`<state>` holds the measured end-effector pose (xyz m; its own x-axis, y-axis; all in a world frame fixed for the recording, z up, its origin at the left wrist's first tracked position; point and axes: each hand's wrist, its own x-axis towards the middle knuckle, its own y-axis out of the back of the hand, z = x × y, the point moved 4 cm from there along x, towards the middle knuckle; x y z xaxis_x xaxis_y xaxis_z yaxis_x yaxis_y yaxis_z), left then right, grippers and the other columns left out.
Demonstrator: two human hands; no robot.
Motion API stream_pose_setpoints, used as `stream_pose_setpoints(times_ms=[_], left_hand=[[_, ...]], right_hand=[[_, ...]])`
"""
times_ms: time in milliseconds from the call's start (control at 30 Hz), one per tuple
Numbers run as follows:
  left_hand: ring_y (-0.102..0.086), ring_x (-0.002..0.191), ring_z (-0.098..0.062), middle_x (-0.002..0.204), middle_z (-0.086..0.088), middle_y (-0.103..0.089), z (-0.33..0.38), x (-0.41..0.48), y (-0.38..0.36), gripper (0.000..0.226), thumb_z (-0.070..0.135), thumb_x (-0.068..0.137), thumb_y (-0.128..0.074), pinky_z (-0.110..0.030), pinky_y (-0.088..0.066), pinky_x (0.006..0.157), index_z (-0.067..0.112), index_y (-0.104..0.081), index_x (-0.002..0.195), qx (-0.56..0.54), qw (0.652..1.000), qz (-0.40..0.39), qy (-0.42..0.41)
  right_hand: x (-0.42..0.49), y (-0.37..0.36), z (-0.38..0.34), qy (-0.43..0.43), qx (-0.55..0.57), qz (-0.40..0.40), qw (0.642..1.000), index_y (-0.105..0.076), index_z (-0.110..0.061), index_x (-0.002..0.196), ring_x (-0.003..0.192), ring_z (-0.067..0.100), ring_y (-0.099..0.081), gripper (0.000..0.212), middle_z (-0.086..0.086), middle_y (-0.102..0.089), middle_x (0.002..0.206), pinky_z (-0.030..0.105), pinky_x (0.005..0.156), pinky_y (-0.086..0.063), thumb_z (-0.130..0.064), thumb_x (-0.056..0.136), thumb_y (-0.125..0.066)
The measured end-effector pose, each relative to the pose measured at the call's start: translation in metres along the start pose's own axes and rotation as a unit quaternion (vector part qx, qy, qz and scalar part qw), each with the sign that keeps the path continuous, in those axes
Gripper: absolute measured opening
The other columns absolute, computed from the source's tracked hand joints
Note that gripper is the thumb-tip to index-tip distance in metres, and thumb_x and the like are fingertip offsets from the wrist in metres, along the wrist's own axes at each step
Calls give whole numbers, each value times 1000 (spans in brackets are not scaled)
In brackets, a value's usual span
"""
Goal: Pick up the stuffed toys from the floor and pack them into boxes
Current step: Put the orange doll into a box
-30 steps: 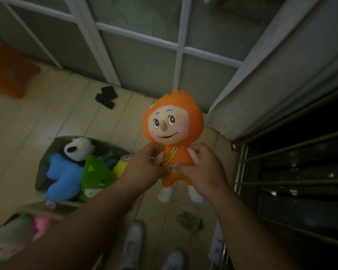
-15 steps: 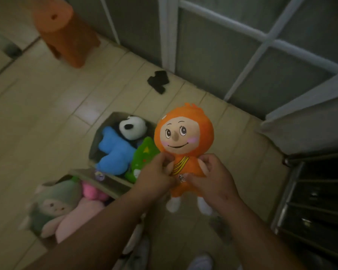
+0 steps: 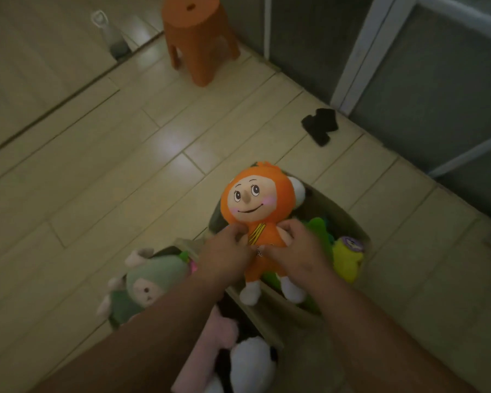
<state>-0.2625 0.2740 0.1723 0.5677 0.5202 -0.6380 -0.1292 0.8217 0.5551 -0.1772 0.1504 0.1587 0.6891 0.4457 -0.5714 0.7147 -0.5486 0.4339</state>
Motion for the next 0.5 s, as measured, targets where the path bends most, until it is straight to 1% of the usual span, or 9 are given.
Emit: stream_pose_setpoints(times_ms=[67, 133, 200, 267, 300, 367, 400, 500], left_hand=[[-58, 100, -17, 105, 7, -61, -2, 12, 1, 20, 31, 84, -61, -40, -50, 90, 35, -54, 102, -12, 1000, 13, -5], [-57, 108, -19, 118, 2, -61, -5, 21, -4, 31, 28, 87, -61, -34, -47, 94, 27, -57, 117, -18, 1000, 14, -5], [-54, 114, -20, 127, -1, -57, -7, 27, -10, 43, 25, 87, -62, -30, -44, 95, 21, -54, 128, -23, 1000, 14, 2], [-56, 112, -22, 128, -2, -57, -8, 30, -14, 45, 23, 87, -63, -36, -48, 95, 21, -53, 130, -39, 999, 19, 18], [-57, 109, -21, 126, -2, -57, -7, 32, -15, 43, 23, 87, -62, -37, -49, 93, 20, -53, 129, -46, 998, 22, 21], [-55, 106, -19, 120, -2, -59, -7, 33, -16, 38, 21, 88, -60, -33, -47, 92, 18, -56, 125, -55, 998, 31, 21], [-55, 108, -20, 120, -2, -59, -6, 34, -16, 37, 21, 88, -58, -34, -46, 94, 18, -55, 125, -58, 997, 38, 23], [-52, 119, -25, 135, -4, -52, -8, 33, -18, 49, 23, 87, -53, -43, -46, 99, 26, -46, 136, -61, 996, 45, 41]], right_hand=[[14, -5, -3, 5, -11, -1, 1000, -53, -28, 117, 104, 17, -57, 52, -5, -60, 113, 39, 84, -53, -37, 72, -78], [25, -7, -4, 3, -33, -6, 999, -52, -26, 122, 110, 18, -54, 53, -3, -57, 123, 37, 89, -50, -35, 76, -76], [32, -10, -3, -2, -59, -9, 998, -52, -25, 123, 114, 20, -53, 52, -1, -56, 128, 35, 89, -49, -33, 78, -75], [36, -11, -5, 0, -83, -11, 996, -52, -25, 125, 116, 21, -54, 51, 0, -56, 128, 33, 87, -48, -33, 79, -74], [37, -10, -6, 4, -89, -12, 996, -51, -25, 126, 117, 22, -53, 51, 0, -56, 129, 33, 87, -48, -32, 81, -72], [40, -9, -7, 17, -91, -17, 996, -50, -24, 131, 121, 22, -52, 50, 0, -55, 132, 36, 93, -48, -30, 84, -68], [42, -8, -7, 24, -96, -17, 995, -49, -23, 133, 123, 22, -51, 49, 0, -54, 134, 36, 96, -47, -28, 86, -66], [40, -4, -5, 17, -100, 10, 995, -49, -24, 135, 123, 22, -50, 48, 1, -53, 136, 38, 98, -47, -27, 89, -62]])
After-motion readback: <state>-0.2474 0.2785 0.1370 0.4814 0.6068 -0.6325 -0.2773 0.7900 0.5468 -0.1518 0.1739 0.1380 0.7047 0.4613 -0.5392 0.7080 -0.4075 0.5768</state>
